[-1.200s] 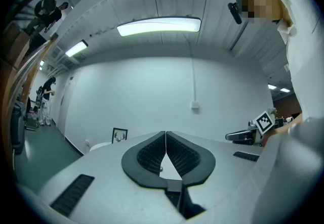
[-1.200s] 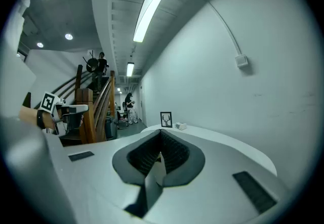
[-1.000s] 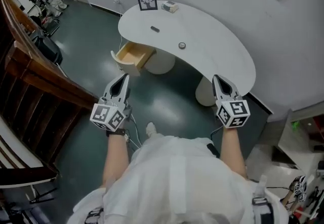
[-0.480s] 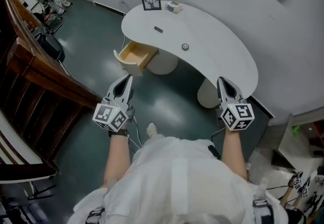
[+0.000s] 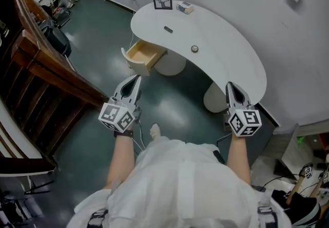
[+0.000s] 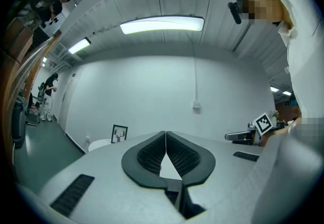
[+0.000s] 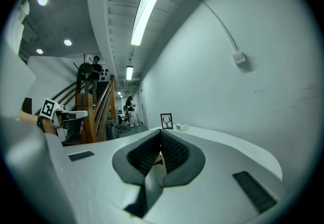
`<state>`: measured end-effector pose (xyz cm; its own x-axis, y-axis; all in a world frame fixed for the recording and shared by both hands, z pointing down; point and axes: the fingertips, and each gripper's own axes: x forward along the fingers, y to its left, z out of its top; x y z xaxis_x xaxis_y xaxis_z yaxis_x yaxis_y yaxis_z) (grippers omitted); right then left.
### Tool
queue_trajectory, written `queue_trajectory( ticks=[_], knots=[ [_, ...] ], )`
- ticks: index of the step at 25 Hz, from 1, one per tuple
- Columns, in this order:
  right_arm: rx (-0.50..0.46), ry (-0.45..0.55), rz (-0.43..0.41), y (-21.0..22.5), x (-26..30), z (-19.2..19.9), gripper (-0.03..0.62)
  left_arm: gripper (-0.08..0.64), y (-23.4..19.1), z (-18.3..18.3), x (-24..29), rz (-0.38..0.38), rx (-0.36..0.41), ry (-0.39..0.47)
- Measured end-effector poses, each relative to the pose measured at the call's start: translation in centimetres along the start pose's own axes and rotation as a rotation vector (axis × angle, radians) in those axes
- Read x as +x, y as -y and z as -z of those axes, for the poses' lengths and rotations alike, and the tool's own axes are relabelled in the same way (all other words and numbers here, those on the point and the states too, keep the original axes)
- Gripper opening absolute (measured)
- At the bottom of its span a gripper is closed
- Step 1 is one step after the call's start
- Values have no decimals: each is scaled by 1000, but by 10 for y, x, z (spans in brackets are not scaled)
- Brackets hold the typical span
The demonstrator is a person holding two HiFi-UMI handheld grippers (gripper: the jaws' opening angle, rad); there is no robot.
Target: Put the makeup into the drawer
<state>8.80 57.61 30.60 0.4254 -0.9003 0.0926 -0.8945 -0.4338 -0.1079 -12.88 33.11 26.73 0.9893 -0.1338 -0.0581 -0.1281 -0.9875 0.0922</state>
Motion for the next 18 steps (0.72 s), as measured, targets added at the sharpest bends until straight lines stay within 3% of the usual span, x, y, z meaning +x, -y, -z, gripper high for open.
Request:
queue_trajectory(
  ticks=[10, 18],
  knots=[
    [-5, -19, -22, 5, 14, -1, 9, 17, -2, 4, 11, -6, -5, -24],
    [1, -40, -29, 2, 59, 3, 9, 17, -41, 12, 30, -12, -20, -41]
  ],
)
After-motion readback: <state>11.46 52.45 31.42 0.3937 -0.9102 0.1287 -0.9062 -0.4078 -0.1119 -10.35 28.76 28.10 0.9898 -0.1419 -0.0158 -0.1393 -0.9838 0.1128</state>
